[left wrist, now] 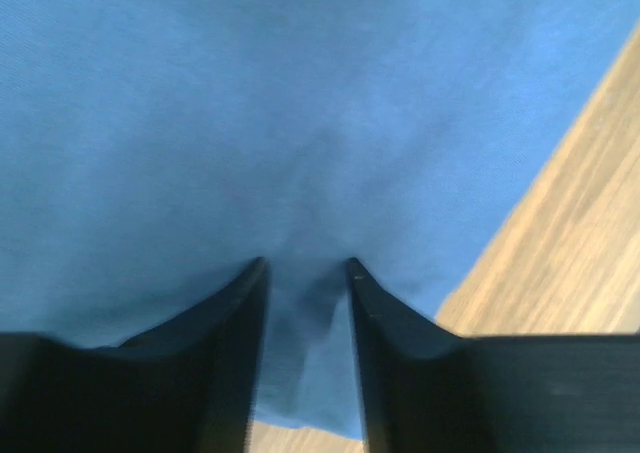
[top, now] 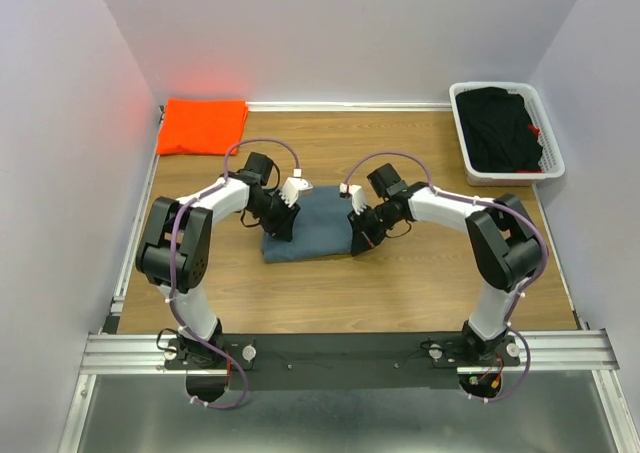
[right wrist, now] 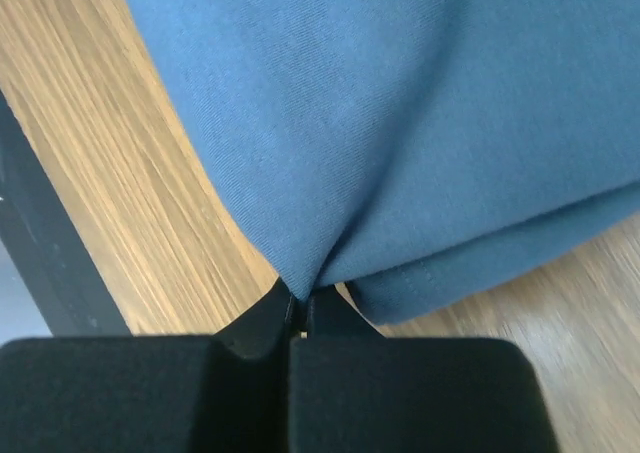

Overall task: Fold and stack the t-shirts
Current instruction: Smooth out wrinkles on the folded tshirt

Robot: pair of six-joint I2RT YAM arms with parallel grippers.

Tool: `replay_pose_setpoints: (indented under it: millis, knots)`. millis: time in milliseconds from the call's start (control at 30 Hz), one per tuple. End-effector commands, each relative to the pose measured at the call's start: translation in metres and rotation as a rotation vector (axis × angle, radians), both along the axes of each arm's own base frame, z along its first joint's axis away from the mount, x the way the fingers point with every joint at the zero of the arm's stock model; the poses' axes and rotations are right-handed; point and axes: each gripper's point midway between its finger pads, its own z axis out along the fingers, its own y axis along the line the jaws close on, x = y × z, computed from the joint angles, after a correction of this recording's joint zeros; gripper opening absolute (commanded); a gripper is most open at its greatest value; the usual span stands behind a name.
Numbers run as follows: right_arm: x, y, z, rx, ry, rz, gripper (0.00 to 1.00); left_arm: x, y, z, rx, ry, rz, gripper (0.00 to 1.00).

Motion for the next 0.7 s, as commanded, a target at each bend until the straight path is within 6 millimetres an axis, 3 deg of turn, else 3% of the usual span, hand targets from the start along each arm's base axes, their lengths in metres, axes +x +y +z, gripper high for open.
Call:
replay_pose_setpoints:
  millis: [0,33,100,233,267,300,367,467,500,533,633,667]
  knots:
    - [0.002,-0.011,0.017,-0.023,-0.108,0.026,0.01,0.017,0.013,-0.015,0.09,-0.021,0.046,0.33]
    - [0.001,-0.015,0.019,-0.038,-0.125,0.03,0.01,0.021,0.017,-0.017,0.098,-0.029,0.057,0.25]
    - [-0.006,-0.025,0.019,-0.06,-0.144,0.04,0.01,0.027,0.021,-0.02,0.108,-0.035,0.069,0.19]
    - [-0.016,-0.032,-0.005,-0.105,-0.082,0.068,0.01,0.036,0.016,-0.014,0.086,-0.045,0.068,0.18]
    - [-0.019,-0.032,-0.014,-0.117,-0.044,0.079,0.07,0.036,0.011,-0.008,0.058,-0.046,0.056,0.2]
    - [-0.02,-0.032,-0.01,-0.126,-0.012,0.094,0.19,0.04,0.007,0.0,0.037,-0.061,0.044,0.29]
    - [-0.02,-0.032,-0.003,-0.131,-0.005,0.11,0.38,0.035,0.003,0.015,0.002,-0.069,0.009,0.35]
    - [-0.014,-0.034,0.042,-0.078,-0.05,0.078,0.53,0.023,-0.002,0.063,-0.091,-0.133,-0.039,0.46]
    - [-0.012,-0.034,0.047,-0.069,-0.044,0.073,0.57,0.018,-0.004,0.068,-0.106,-0.13,-0.05,0.46]
    - [-0.007,-0.029,0.068,-0.027,-0.078,0.061,0.6,0.01,-0.002,0.071,-0.116,-0.112,-0.062,0.48]
    - [-0.002,-0.016,0.092,0.042,-0.097,0.056,0.6,-0.015,-0.008,0.069,-0.187,-0.027,-0.1,0.48]
    - [-0.001,-0.008,0.097,0.074,-0.057,0.047,0.55,-0.022,-0.009,0.065,-0.202,0.0,-0.107,0.47]
